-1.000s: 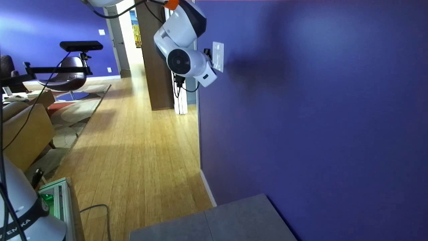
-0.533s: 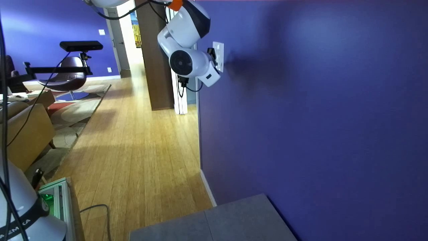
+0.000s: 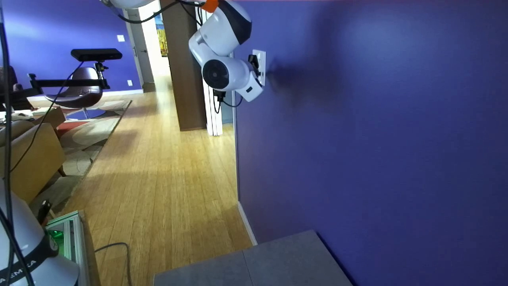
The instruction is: Turn on the light switch on the right
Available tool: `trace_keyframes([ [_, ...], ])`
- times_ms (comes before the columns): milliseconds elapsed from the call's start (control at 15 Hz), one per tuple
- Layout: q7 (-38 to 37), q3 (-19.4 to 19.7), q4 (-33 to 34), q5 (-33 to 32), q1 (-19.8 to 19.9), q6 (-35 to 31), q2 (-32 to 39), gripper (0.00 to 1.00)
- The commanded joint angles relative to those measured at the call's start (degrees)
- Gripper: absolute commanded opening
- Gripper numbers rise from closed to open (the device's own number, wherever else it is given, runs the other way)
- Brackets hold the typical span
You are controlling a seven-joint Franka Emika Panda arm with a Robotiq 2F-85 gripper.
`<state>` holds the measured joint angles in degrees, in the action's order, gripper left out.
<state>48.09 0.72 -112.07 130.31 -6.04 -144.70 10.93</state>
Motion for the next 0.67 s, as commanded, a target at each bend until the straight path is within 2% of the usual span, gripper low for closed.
trace_keyframes([
  [0, 1.18, -0.11, 2.69, 2.0, -0.38, -2.12, 1.82, 0.0],
  [600, 1.67, -0.02, 4.18, 2.62, -0.66, -2.93, 2.1, 0.0],
])
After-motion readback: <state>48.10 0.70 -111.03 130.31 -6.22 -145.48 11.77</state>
